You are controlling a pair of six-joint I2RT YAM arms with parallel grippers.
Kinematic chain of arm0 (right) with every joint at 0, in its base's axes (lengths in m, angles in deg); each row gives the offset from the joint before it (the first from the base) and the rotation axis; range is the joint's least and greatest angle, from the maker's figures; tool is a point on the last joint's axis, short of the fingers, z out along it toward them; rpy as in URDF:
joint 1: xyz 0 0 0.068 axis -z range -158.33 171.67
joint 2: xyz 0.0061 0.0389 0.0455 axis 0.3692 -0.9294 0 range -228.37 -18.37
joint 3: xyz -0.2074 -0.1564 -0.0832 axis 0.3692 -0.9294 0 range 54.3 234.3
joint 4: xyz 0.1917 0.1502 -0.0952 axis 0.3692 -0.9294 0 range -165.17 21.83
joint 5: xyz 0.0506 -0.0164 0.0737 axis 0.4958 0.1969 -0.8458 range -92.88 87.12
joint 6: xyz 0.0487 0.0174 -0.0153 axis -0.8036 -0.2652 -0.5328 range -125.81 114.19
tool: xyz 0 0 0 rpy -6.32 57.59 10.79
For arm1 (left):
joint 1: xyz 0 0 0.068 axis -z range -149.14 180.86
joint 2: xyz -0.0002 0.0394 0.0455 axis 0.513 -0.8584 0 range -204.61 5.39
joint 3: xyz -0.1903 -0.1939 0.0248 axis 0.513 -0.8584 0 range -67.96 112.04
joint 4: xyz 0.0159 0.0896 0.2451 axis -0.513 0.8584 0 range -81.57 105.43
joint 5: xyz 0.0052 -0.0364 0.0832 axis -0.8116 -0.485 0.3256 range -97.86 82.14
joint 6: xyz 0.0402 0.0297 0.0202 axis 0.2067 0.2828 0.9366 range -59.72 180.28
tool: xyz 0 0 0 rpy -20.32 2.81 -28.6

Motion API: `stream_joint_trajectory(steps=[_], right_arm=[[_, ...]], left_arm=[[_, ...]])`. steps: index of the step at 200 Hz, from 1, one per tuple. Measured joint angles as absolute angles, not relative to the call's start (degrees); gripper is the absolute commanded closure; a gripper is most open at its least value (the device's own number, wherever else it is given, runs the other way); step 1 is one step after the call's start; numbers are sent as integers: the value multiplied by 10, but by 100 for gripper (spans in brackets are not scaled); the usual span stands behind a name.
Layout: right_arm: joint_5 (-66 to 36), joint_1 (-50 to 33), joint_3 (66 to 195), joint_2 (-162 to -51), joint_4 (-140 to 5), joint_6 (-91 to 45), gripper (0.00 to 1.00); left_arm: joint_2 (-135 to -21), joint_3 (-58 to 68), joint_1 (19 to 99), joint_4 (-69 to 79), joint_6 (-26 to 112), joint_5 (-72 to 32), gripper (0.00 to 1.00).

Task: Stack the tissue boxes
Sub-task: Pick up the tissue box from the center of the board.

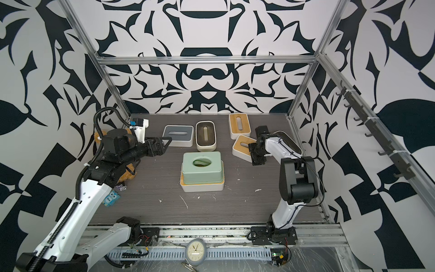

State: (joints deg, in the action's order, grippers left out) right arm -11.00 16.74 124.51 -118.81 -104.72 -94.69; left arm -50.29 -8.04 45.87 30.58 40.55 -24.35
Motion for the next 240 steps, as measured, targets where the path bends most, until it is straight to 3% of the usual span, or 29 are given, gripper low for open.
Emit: stream_joint_trajectory(steps=[121,172,240], right_arm=[[-114,174,1276,-1230,-1028,-995,28],[-115,184,1288,-1247,-1023,-1014,48],[-114,185,1290,-1245,-1027,-1012,64]], left_arm=[[-505,-95,459,305,402,-257,1],[-505,-95,459,305,402,-257,1],[-507,-95,459,305,402,-258,1]])
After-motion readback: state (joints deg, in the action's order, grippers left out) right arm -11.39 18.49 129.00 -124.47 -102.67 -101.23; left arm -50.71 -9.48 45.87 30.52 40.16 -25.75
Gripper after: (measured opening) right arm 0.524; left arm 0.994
